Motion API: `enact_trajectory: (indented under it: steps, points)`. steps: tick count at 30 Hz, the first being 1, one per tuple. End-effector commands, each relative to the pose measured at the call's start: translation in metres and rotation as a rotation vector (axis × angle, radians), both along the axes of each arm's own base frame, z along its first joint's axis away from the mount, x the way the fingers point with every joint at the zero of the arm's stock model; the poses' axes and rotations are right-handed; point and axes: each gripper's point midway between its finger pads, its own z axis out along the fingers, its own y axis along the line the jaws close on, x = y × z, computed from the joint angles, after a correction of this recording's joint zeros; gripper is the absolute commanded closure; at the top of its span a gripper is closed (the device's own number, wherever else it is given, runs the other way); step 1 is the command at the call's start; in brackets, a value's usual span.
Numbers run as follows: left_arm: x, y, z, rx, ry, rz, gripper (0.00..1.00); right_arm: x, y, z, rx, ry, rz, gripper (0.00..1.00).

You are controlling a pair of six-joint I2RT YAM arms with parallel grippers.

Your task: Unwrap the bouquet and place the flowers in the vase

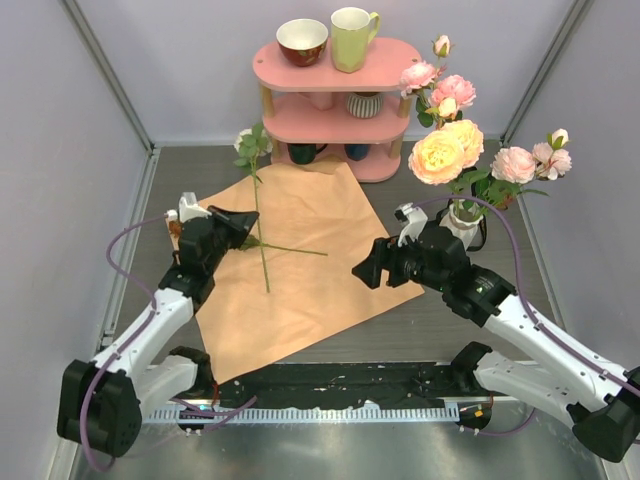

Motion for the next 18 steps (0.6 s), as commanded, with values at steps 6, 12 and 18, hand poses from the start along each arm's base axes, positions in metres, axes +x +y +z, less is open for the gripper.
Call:
enact_trajectory:
  steps: [6,12,18]
  points:
    - [-0.054,-0.001,-0.019,0.043,-0.005,-0.111,1.00,0.009,0.016,0.021,0.079,-0.030,0.006,0.23]
    - [-0.070,0.002,-0.081,0.096,0.198,-0.127,0.73,0.010,0.016,0.022,0.083,-0.025,-0.001,0.23]
    - [-0.065,-0.003,-0.110,0.123,0.337,-0.163,0.30,0.010,0.014,0.022,0.077,-0.025,-0.007,0.23]
